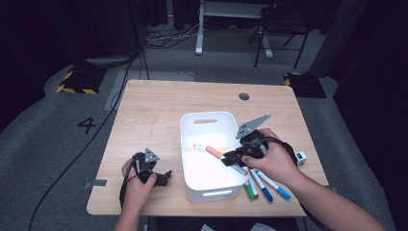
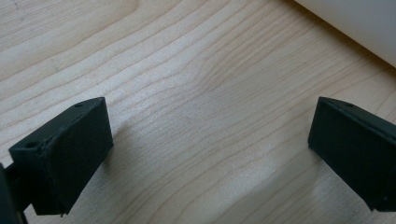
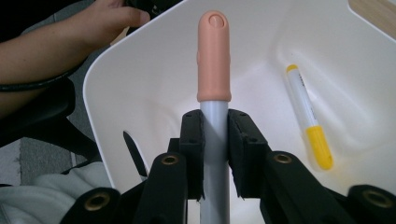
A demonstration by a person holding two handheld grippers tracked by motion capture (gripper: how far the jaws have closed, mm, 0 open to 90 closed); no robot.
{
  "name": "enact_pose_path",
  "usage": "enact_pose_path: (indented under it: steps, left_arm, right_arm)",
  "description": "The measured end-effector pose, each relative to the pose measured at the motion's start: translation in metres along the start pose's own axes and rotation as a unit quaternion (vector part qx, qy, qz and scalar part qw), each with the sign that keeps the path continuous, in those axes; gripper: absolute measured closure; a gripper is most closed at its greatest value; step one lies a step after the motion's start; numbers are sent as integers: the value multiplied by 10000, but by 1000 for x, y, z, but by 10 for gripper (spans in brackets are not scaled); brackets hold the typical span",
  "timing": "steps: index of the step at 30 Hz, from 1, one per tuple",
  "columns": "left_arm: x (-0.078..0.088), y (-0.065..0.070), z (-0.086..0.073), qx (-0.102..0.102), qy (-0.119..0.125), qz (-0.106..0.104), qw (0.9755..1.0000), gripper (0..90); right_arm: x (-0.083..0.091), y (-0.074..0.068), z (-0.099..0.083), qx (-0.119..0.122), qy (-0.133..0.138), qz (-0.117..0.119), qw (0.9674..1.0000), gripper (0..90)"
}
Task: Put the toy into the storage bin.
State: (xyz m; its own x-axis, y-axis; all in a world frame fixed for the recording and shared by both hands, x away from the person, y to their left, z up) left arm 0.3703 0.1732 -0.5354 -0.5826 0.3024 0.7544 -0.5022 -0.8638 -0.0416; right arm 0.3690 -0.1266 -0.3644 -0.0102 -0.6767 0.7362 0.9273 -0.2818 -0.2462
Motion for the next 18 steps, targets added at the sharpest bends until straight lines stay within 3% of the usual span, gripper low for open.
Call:
enact_pose_path:
  steps: [10, 18]
  left_arm:
    - [0, 0, 0, 0, -1, 0, 10000, 1]
    - [0, 0, 0, 0, -1, 1, 10000, 1]
  right_arm:
    - [-16, -4, -9, 11, -347, 16, 9994, 769]
    - [-33, -3, -12, 330, -526, 30, 9981, 768]
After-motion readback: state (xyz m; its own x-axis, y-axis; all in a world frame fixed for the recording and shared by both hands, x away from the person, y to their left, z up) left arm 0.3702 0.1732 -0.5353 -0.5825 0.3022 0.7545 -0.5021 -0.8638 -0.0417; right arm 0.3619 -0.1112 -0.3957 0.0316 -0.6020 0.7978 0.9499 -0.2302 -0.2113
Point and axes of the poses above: each handheld gripper's, and its own axes: x roughly backward along the jaws, z roughly out of its top, y roughly to its right, the point moved 4 cm from there along -x, roughly forward along the jaws, and after that the axes turned 5 degrees about z, right-handed, at the moved point
